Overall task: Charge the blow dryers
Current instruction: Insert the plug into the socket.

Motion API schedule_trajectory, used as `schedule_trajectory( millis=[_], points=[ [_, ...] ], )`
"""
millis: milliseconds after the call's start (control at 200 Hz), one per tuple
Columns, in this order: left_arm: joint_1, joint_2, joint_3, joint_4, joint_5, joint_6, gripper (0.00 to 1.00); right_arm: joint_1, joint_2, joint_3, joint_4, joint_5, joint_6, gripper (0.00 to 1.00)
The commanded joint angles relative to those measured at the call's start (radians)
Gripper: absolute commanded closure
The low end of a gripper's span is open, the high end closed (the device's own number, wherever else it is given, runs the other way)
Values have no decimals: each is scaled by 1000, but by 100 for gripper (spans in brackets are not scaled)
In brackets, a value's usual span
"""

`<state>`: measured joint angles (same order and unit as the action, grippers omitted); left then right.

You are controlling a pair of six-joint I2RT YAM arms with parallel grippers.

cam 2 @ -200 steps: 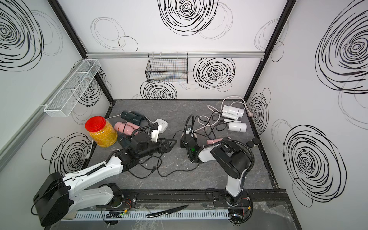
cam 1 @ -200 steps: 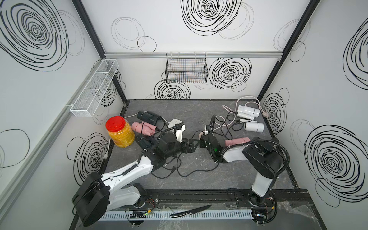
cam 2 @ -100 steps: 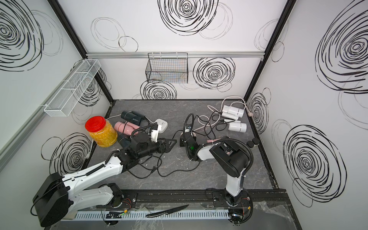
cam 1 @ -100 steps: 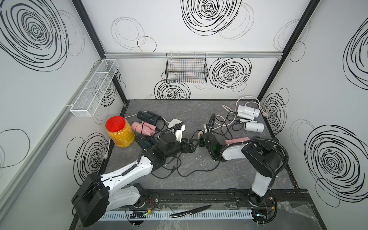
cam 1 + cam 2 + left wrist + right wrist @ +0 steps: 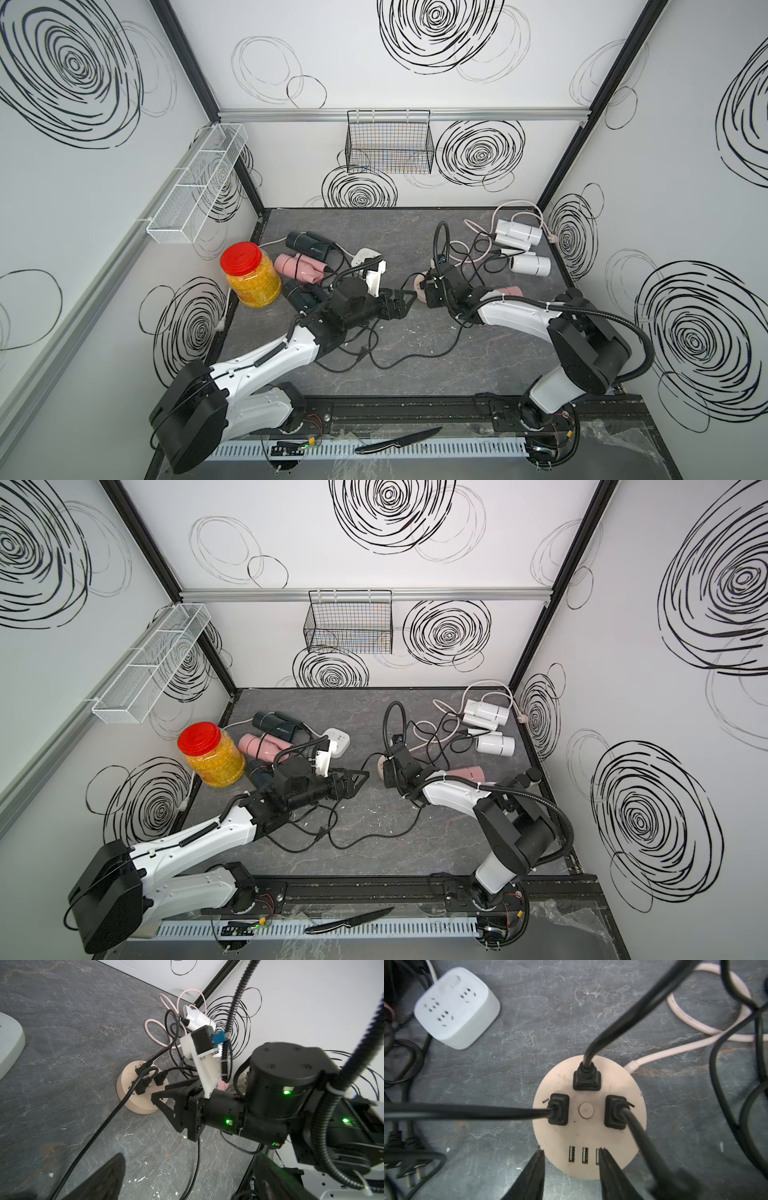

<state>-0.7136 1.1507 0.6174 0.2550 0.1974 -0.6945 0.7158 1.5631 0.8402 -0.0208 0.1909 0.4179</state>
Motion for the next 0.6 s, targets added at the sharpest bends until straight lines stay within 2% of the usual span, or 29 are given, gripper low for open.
schedule_trajectory(
  millis=[0,130,445,595],
  points=[
    [0,-16,32,13,-9,15,1,-22,-49,46,-99,-92,2,58],
    [1,-9,33,19,-7,13,1,-43,7,127,-193,-141,-5,61],
    [9,-11,33,7,-10,18,1,-21,123,234,-255,-42,27,65],
    [9,-4,27,15,-9,14,1,-24,180,284,-255,-39,6,68]
  ],
)
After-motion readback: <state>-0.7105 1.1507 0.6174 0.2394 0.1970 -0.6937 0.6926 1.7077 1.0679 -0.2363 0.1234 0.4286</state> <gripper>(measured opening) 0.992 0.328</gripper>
